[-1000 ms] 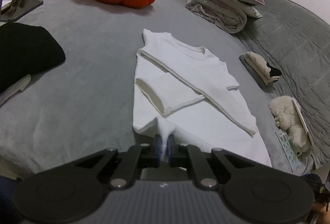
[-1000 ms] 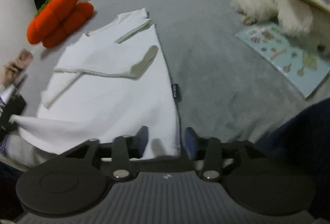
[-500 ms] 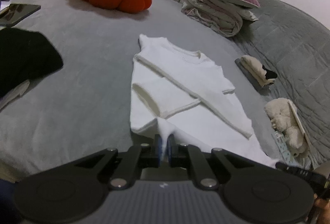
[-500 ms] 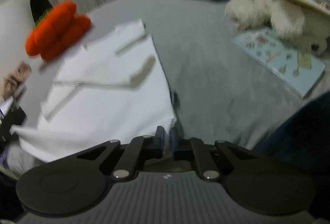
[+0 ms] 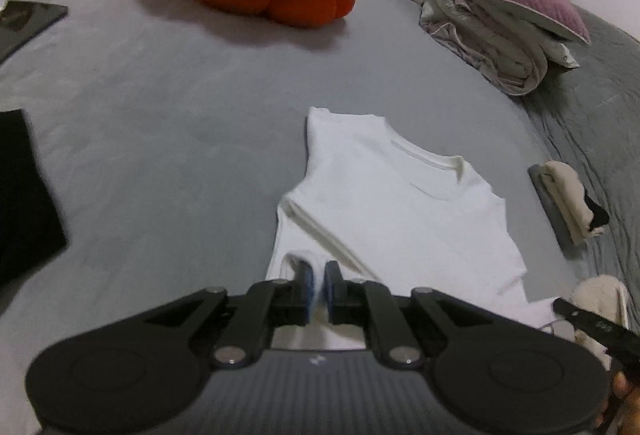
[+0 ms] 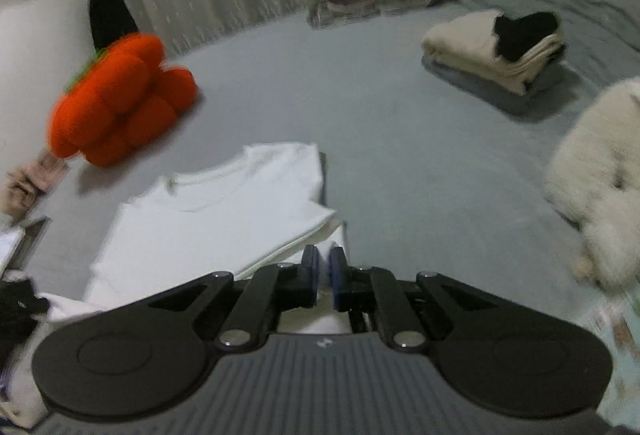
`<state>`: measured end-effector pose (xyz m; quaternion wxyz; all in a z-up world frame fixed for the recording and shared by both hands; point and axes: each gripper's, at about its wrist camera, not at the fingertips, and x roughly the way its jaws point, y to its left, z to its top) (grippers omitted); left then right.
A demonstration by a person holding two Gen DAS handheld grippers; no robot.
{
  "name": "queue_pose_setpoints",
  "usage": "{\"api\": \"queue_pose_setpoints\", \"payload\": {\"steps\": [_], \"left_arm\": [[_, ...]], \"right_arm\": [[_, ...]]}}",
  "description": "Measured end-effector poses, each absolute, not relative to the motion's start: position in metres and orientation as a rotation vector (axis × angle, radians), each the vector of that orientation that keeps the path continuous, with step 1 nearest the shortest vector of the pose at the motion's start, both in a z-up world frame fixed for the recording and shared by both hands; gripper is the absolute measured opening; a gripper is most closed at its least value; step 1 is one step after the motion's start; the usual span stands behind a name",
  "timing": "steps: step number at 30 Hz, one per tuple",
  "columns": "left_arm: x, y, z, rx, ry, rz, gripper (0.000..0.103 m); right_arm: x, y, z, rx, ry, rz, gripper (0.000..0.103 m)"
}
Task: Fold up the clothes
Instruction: 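Lift the hem with both grippers and fold it up toward the collar, then open both grippers and release the folded hem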
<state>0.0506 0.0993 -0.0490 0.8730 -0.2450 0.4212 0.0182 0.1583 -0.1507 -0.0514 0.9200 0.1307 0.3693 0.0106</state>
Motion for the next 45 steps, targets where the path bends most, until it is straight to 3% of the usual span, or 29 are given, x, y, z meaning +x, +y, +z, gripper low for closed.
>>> {"api": "queue_pose_setpoints", "payload": {"steps": [1, 3, 5, 8, 9, 10, 24, 38, 40, 42, 43, 45], "left_arm": [[0.053, 0.102, -0.054, -0.518, 0.882, 0.028, 0.009], [0.053, 0.108, -0.063, -0.531, 0.887, 0.01, 0.031], [0.05, 0.118, -0.061, -0.541, 0.88, 0.021, 0.049], [0.049, 0.133, -0.052, -0.555, 0.835, 0.033, 0.052], [0.049, 0.138, -0.05, -0.566, 0.822, 0.039, 0.053], [0.049, 0.14, -0.05, -0.578, 0.817, 0.037, 0.053], [0.06, 0.13, -0.06, -0.393, 0.851, -0.003, 0.054], [0.071, 0.123, -0.076, -0.449, 0.871, -0.042, 0.052], [0.071, 0.117, -0.077, -0.43, 0.878, -0.061, 0.051], [0.071, 0.11, -0.079, -0.403, 0.881, -0.077, 0.045], [0.072, 0.107, -0.08, -0.387, 0.884, -0.082, 0.035], [0.074, 0.102, -0.083, -0.351, 0.891, -0.066, 0.025]], "right_arm": [[0.168, -0.15, -0.061, 0.249, 0.782, 0.022, 0.009], [0.175, -0.152, -0.076, 0.249, 0.813, 0.031, 0.01], [0.173, -0.159, -0.085, 0.313, 0.829, 0.036, 0.018], [0.167, -0.163, -0.074, 0.317, 0.786, 0.064, 0.024], [0.166, -0.162, -0.069, 0.281, 0.762, 0.064, 0.037], [0.164, -0.16, -0.066, 0.257, 0.753, 0.069, 0.041], [0.181, -0.162, -0.071, 0.07, 0.82, 0.116, 0.041], [0.201, -0.166, -0.089, 0.163, 0.873, 0.22, 0.041], [0.202, -0.166, -0.09, 0.171, 0.877, 0.223, 0.037], [0.202, -0.165, -0.091, 0.172, 0.881, 0.229, 0.029], [0.202, -0.165, -0.091, 0.171, 0.882, 0.23, 0.027], [0.202, -0.164, -0.092, 0.165, 0.882, 0.229, 0.02]]}}
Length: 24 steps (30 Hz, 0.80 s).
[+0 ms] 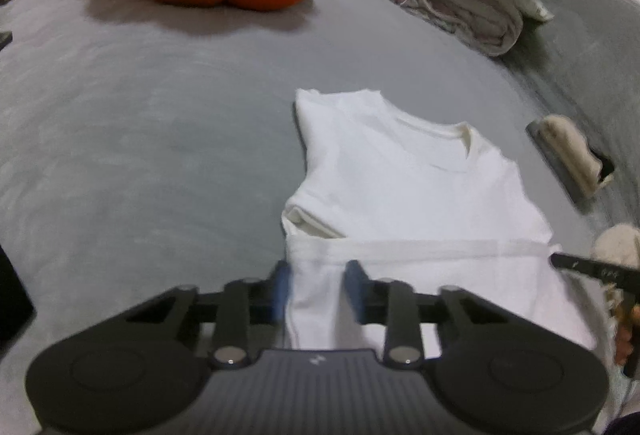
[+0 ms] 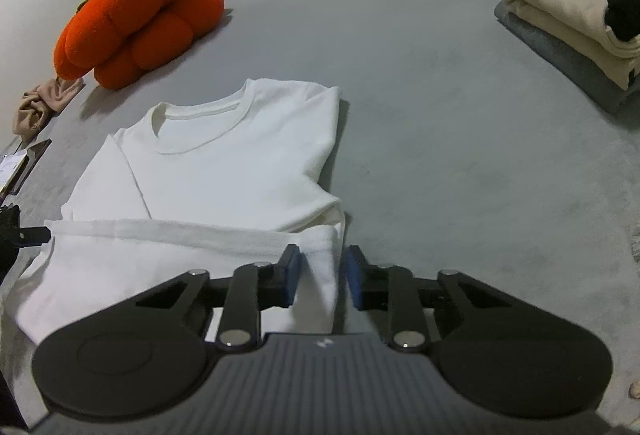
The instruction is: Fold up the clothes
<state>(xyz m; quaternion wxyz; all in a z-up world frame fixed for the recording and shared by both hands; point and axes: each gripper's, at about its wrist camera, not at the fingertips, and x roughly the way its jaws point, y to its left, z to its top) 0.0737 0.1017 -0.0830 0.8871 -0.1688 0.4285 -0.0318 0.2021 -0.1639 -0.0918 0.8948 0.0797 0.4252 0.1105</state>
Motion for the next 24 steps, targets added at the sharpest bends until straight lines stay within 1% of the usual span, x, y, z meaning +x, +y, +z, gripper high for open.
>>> {"api": "queue_pose_setpoints", "payload": {"steps": [1, 2, 3, 6, 8, 15, 18, 24], "left_arm": [[0.074, 0.101, -0.083, -0.339, 0.889, -0.057, 0.022], [0.074, 0.1, -0.083, -0.328, 0.887, -0.049, 0.016], [0.074, 0.099, -0.083, -0.317, 0.884, -0.041, 0.012], [0.072, 0.102, -0.081, -0.336, 0.869, -0.045, 0.009], [0.072, 0.103, -0.081, -0.334, 0.865, -0.047, 0.008], [0.068, 0.103, -0.075, -0.335, 0.837, -0.042, 0.007], [0.067, 0.099, -0.074, -0.313, 0.826, -0.038, 0.007], [0.065, 0.096, -0.069, -0.27, 0.801, -0.036, 0.007]], "right_arm": [[0.202, -0.163, -0.092, 0.162, 0.881, 0.228, 0.017], [0.202, -0.163, -0.092, 0.158, 0.879, 0.226, 0.016], [0.202, -0.162, -0.092, 0.156, 0.877, 0.225, 0.016], [0.202, -0.162, -0.093, 0.161, 0.876, 0.225, 0.016], [0.202, -0.164, -0.094, 0.179, 0.878, 0.224, 0.018], [0.201, -0.164, -0.092, 0.188, 0.87, 0.225, 0.019], [0.199, -0.162, -0.09, 0.174, 0.863, 0.214, 0.013], [0.195, -0.156, -0.083, 0.127, 0.836, 0.207, 0.009]]}}
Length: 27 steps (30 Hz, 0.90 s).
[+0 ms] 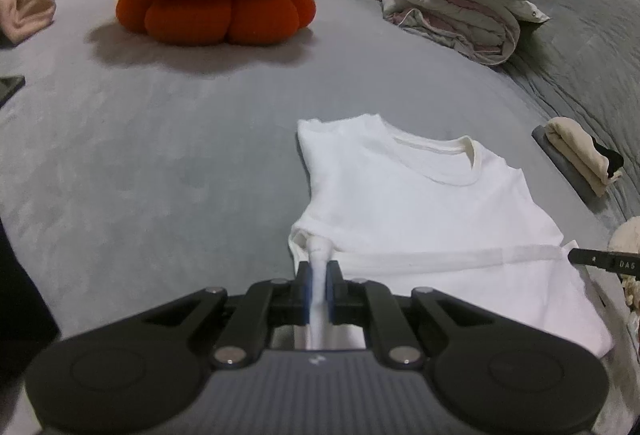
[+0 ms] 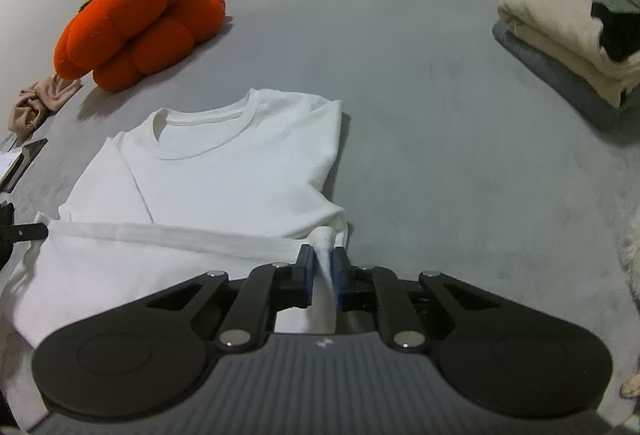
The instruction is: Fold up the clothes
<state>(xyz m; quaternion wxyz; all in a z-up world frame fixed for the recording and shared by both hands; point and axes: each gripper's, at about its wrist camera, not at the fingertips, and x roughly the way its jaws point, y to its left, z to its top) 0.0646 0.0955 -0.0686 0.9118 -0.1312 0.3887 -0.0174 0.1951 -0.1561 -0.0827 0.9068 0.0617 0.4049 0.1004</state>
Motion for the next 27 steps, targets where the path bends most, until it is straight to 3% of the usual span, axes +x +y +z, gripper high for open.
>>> {"api": "queue_pose_setpoints", "payload": {"steps": [27], "left_arm": [[0.091, 0.073, -0.056, -0.089, 0.682, 0.087, 0.007]], "right_arm": [[0.207, -0.139, -0.071, -0.012, 0.699, 0.129, 0.007]]}}
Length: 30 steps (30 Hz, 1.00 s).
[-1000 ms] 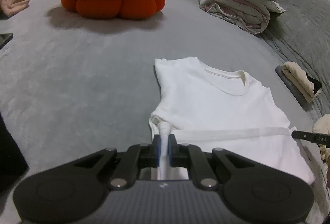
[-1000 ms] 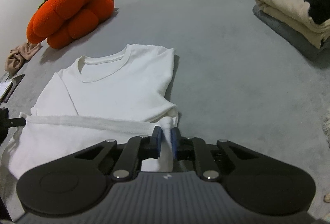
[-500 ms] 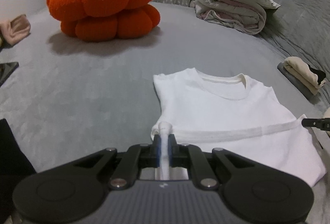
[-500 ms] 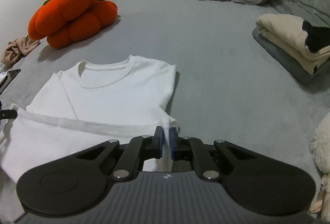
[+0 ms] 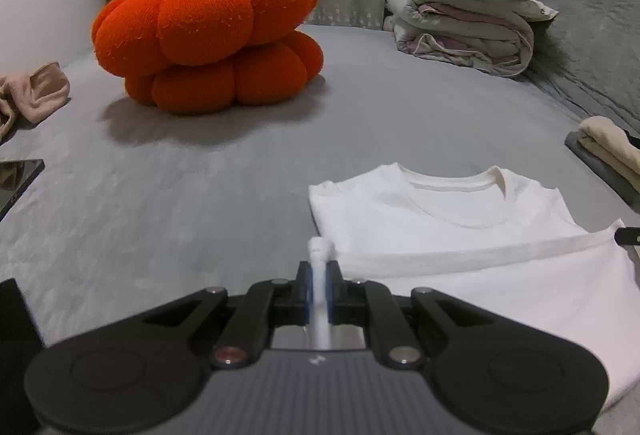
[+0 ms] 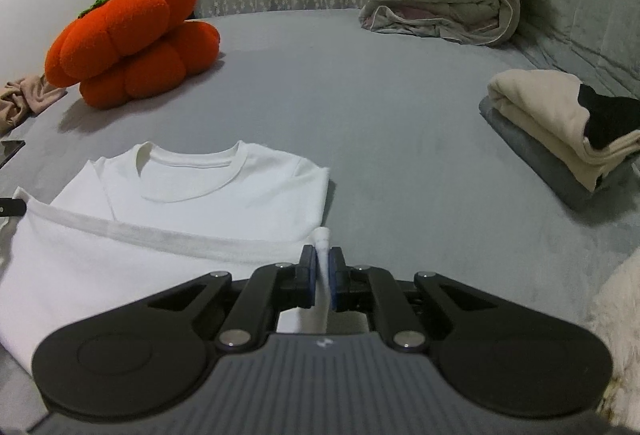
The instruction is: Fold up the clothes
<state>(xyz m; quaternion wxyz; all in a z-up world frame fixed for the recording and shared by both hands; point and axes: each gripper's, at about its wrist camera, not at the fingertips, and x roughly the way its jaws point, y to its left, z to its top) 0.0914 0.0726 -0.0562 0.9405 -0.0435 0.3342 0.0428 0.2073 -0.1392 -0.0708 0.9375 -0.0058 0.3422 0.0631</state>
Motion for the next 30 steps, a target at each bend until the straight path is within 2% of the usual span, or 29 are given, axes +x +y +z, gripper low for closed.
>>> {"api": "queue_pose_setpoints", "payload": {"steps": [11, 30], "left_arm": [[0.114, 0.064, -0.079, -0.012, 0.713, 0.113, 0.007], [0.113, 0.071, -0.074, -0.083, 0.727, 0.116, 0.007]], "right_arm": [[0.225, -0.134, -0.089, -0.043, 0.746, 0.102, 0.007], [0.22, -0.132, -0.084, -0.009, 0.716, 0.1, 0.007]]}}
